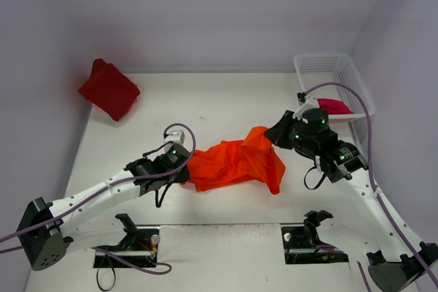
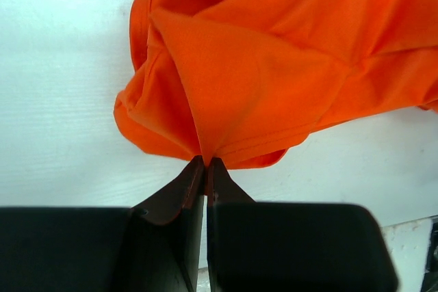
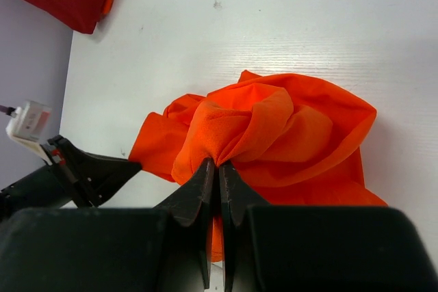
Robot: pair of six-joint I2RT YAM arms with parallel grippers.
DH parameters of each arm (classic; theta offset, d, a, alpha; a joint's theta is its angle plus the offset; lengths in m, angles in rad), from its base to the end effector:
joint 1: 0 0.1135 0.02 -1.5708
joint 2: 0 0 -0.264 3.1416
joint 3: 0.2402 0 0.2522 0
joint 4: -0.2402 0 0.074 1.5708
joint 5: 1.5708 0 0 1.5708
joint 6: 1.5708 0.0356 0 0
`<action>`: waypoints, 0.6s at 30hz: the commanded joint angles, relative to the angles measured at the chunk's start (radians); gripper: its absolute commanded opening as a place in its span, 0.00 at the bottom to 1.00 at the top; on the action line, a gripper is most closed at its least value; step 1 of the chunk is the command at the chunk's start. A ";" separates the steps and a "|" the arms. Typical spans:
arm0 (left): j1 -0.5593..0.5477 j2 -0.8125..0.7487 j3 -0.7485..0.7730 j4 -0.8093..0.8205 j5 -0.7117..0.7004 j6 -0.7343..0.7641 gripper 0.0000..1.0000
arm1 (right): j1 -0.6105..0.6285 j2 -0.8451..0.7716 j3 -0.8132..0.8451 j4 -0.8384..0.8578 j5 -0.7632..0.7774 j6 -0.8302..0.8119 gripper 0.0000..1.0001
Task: Fold and stack the t-shirts
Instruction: Flatten out the tshirt
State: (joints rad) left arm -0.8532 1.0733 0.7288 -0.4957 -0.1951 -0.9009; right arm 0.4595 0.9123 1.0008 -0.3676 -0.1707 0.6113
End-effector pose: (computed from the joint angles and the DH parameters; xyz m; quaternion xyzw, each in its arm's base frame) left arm 0.1482 -0.1593 0.2381 -0.0569 0.9285 -0.2152 0.2973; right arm 0.1784 0.0950 0.3737 0.0092 0.7973 0.3645 0.4810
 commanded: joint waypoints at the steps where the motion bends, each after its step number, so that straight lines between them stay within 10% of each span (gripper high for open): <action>1: 0.011 -0.021 0.112 -0.030 -0.069 0.051 0.00 | 0.001 -0.010 0.064 0.036 0.027 -0.024 0.00; 18: 0.046 -0.095 0.231 -0.138 -0.145 0.108 0.00 | 0.001 -0.049 0.123 -0.022 0.028 -0.134 0.00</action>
State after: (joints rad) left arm -0.8253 1.0164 0.8795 -0.6037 -0.2871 -0.8352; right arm 0.4595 0.8921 1.0573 -0.4213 -0.1608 0.5304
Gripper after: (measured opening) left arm 0.003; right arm 0.009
